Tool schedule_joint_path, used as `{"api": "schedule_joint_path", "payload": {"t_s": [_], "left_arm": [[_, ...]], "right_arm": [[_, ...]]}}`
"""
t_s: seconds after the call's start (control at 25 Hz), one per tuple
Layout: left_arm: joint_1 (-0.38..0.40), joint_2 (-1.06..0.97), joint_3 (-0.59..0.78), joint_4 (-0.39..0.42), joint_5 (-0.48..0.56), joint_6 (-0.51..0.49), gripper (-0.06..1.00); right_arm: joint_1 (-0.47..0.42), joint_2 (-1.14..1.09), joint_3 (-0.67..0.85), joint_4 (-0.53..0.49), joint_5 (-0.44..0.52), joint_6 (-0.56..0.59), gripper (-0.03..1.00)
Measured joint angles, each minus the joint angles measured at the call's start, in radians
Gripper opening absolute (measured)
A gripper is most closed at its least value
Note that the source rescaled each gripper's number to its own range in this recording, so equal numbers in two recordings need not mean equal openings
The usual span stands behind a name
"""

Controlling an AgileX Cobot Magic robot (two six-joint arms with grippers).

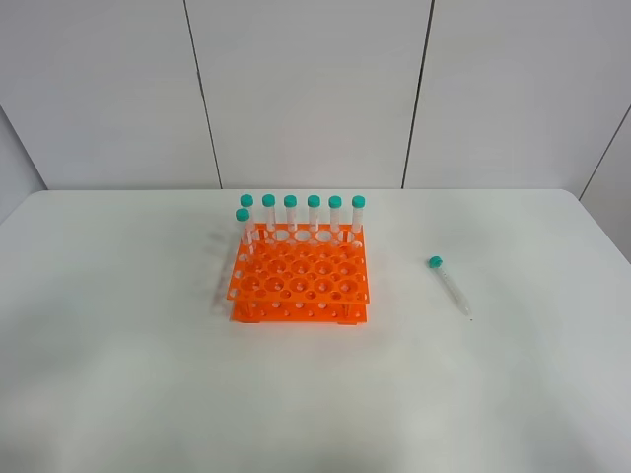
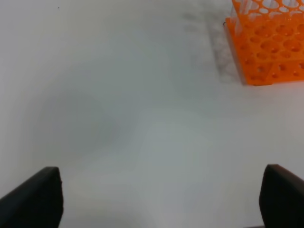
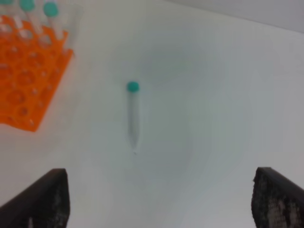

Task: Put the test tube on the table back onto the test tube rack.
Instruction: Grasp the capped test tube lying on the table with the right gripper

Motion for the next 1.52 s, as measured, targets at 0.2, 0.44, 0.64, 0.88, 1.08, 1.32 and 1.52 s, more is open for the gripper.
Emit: {"api": "schedule_joint_path", "payload": {"t_s": [0.2,0.44,0.64,0.88,1.08,1.32,1.52], "left_arm": [[0.0,0.0,0.0,0.0,0.0,0.0,0.88],[0.0,0.0,0.0,0.0,0.0,0.0,0.88],[0.0,0.0,0.0,0.0,0.0,0.0,0.88],[0.0,0.0,0.0,0.0,0.0,0.0,0.88],[0.0,0.0,0.0,0.0,0.0,0.0,0.88],[0.0,0.0,0.0,0.0,0.0,0.0,0.88],[0.0,0.0,0.0,0.0,0.0,0.0,0.88]], "right_arm": [[0.0,0.279,-0.132,0.032,-0.003,-0.018,1.0],[0.094,0.599,-0.239,0.001,-0.009,-0.021,0.97],[0.156,0.772,-0.285,-0.065,-0.047,0.047,0.95],[0.162,0.947,-0.335,-0.107,-0.037,0.112,0.95],[0.162,1.054,-0.337,-0.132,-0.019,0.125,0.95],[0.162,1.156,-0.339,-0.168,-0.074,0.128,0.95],[0.162,1.223,-0.34,-0.172,-0.105,0.128,0.95]]}}
